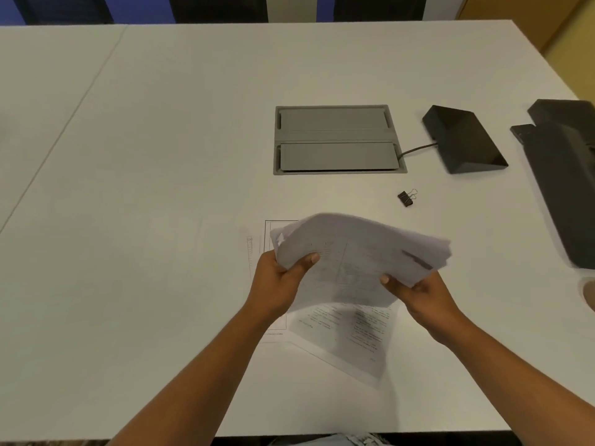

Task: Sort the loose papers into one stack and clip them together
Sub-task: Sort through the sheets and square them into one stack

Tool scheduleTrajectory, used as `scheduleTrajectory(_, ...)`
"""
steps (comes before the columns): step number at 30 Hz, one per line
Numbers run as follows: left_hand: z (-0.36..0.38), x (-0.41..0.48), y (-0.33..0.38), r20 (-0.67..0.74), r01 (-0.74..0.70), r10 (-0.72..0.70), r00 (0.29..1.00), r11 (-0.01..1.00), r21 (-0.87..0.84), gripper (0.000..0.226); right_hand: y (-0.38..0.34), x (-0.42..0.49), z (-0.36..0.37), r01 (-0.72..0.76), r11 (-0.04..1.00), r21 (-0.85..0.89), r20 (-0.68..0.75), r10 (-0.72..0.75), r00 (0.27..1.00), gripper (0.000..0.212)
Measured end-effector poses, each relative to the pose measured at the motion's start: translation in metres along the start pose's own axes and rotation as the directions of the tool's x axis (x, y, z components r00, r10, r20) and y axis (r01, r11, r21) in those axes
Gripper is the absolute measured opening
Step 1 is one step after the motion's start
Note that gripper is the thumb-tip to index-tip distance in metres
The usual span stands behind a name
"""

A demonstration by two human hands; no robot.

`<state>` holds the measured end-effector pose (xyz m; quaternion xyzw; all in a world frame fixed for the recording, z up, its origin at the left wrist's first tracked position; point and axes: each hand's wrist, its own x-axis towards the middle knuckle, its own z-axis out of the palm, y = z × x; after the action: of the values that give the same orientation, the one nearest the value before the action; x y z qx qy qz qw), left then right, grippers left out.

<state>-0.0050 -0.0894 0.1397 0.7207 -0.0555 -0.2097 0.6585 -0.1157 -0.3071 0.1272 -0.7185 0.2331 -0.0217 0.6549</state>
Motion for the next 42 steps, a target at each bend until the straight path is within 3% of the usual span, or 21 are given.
scheduleTrajectory(5,-0.007,-0.006,0.009,0.025,0.128,-0.126,0.992,0.983,-0.13,0.029,0.002,-0.005,0.0,-0.042,0.998,0.043,-0.011,0.042,0.999,0.015)
scheduleTrajectory(12,-0.016,-0.028,-0.015,0.153,0.273,-0.265,0.952,0.961,-0.033,0.025,0.006,-0.009,0.001,-0.115,0.971,0.208,0.02,0.114,0.993,0.029)
scheduleTrajectory(14,-0.015,-0.03,-0.02,0.146,0.289,-0.28,0.949,0.956,-0.043,0.022,0.013,-0.015,0.002,-0.17,0.964,0.206,0.058,0.161,0.985,0.039)
scheduleTrajectory(17,-0.014,-0.029,-0.027,0.158,0.317,-0.303,0.94,0.946,-0.07,0.022,0.025,-0.026,0.003,-0.199,0.969,0.148,0.063,0.192,0.979,0.075)
scheduleTrajectory(19,-0.013,-0.025,-0.034,0.078,0.341,-0.335,0.939,0.936,-0.085,0.023,0.03,-0.032,0.003,-0.199,0.968,0.152,0.015,0.199,0.98,0.069)
scheduleTrajectory(22,-0.02,-0.012,-0.064,-0.222,0.368,-0.353,0.909,0.929,0.029,0.026,0.031,-0.038,0.0,-0.232,0.953,0.196,-0.032,0.242,0.97,0.034)
scheduleTrajectory(24,-0.029,-0.002,-0.089,-0.425,0.446,-0.31,0.85,0.854,0.269,0.033,0.035,-0.041,-0.005,-0.242,0.954,0.179,-0.053,0.255,0.965,0.038)
scheduleTrajectory(26,-0.036,0.005,-0.109,-0.521,0.547,-0.302,0.798,0.726,0.417,0.057,0.034,-0.044,-0.009,-0.243,0.955,0.17,-0.081,0.26,0.962,0.046)
scheduleTrajectory(29,-0.036,0.009,-0.122,-0.51,0.601,-0.32,0.798,0.483,0.637,0.085,0.035,-0.047,-0.018,-0.248,0.954,0.169,-0.133,0.271,0.953,0.052)
scheduleTrajectory(32,-0.029,0.01,-0.132,-0.489,0.583,-0.324,0.81,0.362,0.727,0.092,0.033,-0.051,-0.025,-0.234,0.959,0.16,-0.141,0.257,0.956,0.077)
scheduleTrajectory(34,-0.026,0.012,-0.135,-0.503,0.603,-0.336,0.797,0.386,0.698,0.093,0.033,-0.054,-0.029,-0.235,0.96,0.15,-0.165,0.259,0.952,0.083)
scheduleTrajectory(38,-0.027,0.021,-0.128,-0.472,0.659,-0.461,0.752,0.562,0.501,0.096,0.035,-0.056,-0.034,-0.246,0.955,0.168,-0.163,0.273,0.948,0.035)
scheduleTrajectory(42,-0.033,0.021,-0.127,-0.459,0.646,-0.476,0.75,0.674,0.357,0.076,0.033,-0.059,-0.033,-0.26,0.958,0.118,-0.19,0.279,0.941,0.033)
